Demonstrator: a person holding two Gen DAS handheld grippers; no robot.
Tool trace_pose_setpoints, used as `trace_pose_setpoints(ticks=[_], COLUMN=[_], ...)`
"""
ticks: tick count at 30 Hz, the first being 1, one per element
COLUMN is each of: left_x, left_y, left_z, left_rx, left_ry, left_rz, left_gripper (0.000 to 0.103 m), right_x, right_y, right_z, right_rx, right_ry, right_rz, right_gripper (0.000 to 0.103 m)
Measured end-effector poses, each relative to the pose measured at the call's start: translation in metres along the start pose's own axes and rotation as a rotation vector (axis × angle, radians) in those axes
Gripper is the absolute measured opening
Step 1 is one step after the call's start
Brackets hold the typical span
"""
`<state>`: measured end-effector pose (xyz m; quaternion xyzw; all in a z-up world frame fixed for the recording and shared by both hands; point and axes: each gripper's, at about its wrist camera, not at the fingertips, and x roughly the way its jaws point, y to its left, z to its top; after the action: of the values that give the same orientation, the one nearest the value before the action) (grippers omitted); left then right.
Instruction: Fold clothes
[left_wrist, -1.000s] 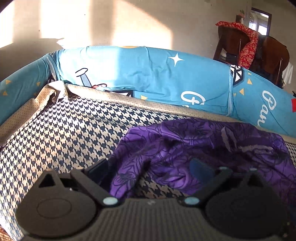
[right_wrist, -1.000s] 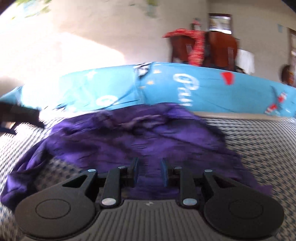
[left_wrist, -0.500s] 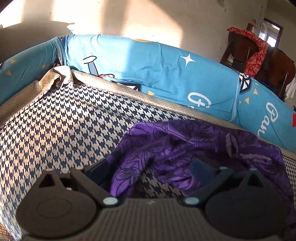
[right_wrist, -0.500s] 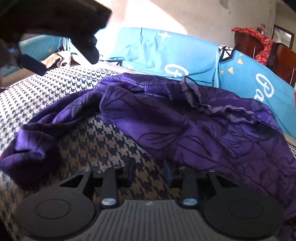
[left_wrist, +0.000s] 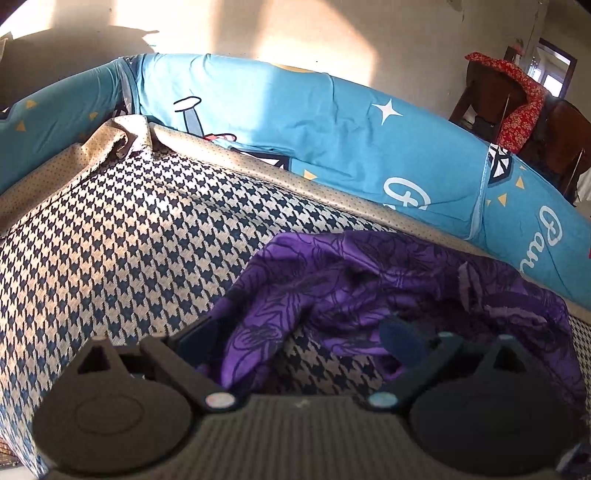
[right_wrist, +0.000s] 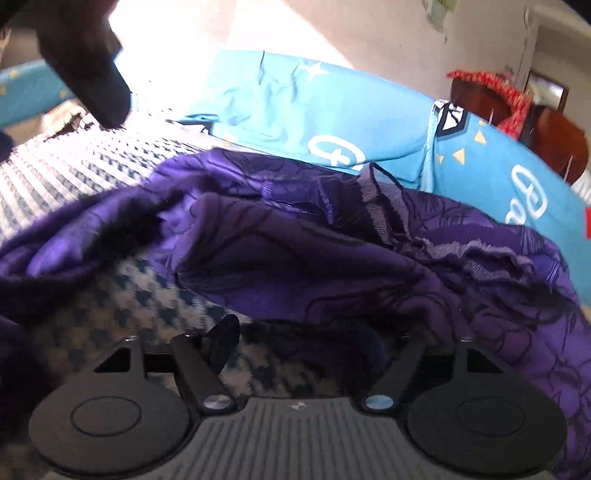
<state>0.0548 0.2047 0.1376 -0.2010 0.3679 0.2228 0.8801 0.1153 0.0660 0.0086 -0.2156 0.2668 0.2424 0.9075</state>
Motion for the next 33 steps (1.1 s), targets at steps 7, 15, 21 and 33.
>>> trace_pose_setpoints(ticks=[7, 15, 21, 33], left_x=[0.003, 0.002, 0.002, 0.011], left_y=[0.006, 0.013, 0.017, 0.012], left_z=[0.003, 0.007, 0.008, 0.000], left_rx=[-0.024, -0.037, -0.035, 0.017], left_ry=[0.010, 0.001, -0.005, 0.013], left_rz=[0.011, 0.026, 0.043, 0.088], left_gripper=[0.099, 0.099, 0.099, 0.099], right_x=[0.009, -0.026, -0.070, -0.135], right_y=[-0.010, -0.035, -0.063, -0.068], right_z=[0.002, 0.015, 0.008, -0.022], right_rx=[0.044, 0.173, 0.328, 0.334], right_ry=[-0.027, -0.042, -0.060, -0.044], right_rz=[-0.062, 0.078, 0.223, 0.455], right_gripper=[0.019, 0.015, 0.015, 0.015])
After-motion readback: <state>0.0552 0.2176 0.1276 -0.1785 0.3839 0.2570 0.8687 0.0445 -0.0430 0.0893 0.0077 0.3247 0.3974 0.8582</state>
